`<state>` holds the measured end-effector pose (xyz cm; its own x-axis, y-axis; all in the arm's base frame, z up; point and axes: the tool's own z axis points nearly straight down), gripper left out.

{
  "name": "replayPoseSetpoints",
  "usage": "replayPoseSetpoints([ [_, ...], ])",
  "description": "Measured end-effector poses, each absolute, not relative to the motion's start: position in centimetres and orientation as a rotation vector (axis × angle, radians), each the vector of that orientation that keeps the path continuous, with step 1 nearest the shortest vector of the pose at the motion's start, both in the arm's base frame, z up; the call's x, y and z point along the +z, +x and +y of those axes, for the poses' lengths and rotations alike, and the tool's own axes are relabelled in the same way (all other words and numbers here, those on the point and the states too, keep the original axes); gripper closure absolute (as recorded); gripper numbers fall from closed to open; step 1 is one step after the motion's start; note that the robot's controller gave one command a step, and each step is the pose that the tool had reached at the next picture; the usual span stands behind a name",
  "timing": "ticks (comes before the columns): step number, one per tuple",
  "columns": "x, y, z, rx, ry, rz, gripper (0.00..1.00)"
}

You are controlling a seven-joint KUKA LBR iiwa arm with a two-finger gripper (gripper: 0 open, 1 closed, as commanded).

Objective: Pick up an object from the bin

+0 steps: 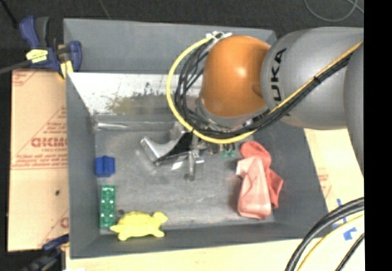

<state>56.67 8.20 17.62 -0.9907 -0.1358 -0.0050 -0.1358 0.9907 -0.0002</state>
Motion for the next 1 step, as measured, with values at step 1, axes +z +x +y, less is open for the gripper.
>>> replayPoseSetpoints([
  [1, 15.72, 60.79, 6.54, 0.000, -0.488, 3.094, 0.00],
])
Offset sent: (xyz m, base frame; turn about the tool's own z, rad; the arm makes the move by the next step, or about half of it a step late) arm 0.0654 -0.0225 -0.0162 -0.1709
